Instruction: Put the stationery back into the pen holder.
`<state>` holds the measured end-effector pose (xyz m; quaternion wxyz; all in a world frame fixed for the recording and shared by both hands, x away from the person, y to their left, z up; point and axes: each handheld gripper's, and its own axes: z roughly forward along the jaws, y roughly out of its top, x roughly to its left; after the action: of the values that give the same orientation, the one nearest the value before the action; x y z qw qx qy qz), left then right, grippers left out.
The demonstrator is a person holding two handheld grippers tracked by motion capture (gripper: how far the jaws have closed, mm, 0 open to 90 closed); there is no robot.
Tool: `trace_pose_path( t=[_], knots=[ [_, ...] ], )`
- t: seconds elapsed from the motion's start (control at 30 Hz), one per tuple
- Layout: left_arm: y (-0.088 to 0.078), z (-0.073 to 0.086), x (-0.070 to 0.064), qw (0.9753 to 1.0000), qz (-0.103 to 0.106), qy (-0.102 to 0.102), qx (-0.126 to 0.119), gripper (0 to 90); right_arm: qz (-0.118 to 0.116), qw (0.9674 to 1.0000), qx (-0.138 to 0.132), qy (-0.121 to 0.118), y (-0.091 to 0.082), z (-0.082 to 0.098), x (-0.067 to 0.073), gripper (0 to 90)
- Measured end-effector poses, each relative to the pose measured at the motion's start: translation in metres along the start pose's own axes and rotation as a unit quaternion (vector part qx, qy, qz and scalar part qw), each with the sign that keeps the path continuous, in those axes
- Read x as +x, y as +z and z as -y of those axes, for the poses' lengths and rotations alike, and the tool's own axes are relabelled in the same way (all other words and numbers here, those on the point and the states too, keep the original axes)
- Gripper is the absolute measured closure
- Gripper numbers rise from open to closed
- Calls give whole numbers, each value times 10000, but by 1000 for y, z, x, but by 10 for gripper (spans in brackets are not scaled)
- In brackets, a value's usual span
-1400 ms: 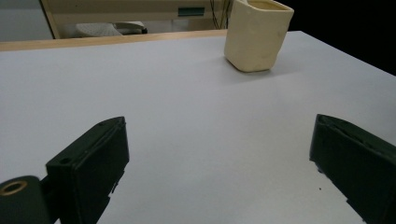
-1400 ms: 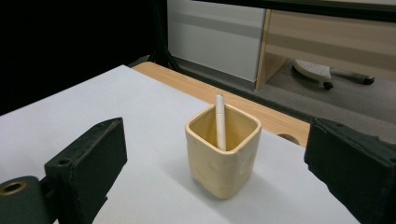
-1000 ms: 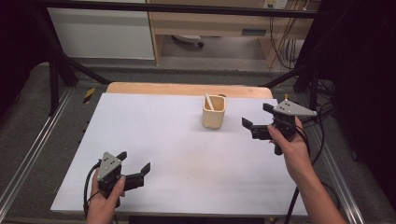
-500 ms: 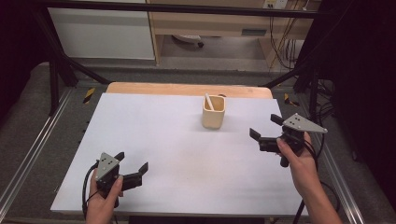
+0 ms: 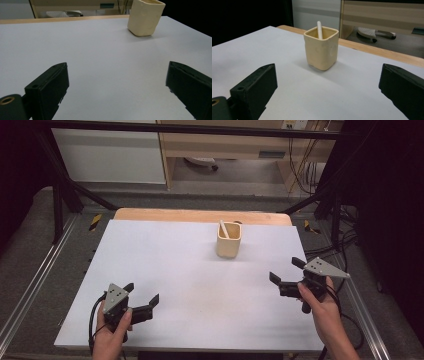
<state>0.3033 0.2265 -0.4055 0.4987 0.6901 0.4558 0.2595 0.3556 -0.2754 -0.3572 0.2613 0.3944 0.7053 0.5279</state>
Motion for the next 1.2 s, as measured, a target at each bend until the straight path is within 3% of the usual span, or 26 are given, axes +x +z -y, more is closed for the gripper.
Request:
trace_pose_path(
  t=[0.57, 0.87, 1.2],
  knots=[
    [0, 0, -2, 10000, 45, 54, -13, 51, -127, 9987, 460, 192, 14, 50, 10, 32],
    [0, 0, -4, 9999, 86, 97, -19, 51, -201, 9975, 649, 194, 25, 65, 16, 34],
    [-2, -1, -2, 9998, 156, 84, -31, 51, -282, 9965, 780, 141, 38, 69, 21, 34]
  ],
)
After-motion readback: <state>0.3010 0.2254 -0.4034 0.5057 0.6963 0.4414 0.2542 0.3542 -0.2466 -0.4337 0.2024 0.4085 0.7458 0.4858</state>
